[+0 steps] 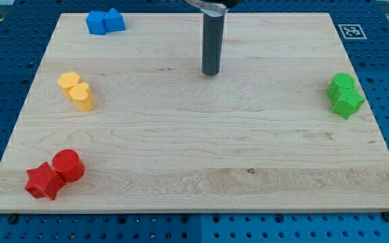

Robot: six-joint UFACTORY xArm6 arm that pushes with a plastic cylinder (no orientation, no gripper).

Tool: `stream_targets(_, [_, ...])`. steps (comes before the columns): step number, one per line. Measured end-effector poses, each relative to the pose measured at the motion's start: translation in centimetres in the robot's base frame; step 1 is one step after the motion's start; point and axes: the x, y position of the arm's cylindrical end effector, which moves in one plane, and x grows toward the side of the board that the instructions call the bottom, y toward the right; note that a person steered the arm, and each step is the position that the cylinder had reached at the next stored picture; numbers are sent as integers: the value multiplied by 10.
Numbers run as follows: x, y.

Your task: Move your arm towards closer to the yellow hexagon

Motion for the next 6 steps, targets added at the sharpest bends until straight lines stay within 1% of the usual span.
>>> stream_targets(2, [-1, -71])
stream_targets(4, [-15, -180])
stream_targets(5, [-23, -248])
stream_targets(6, [-32, -278])
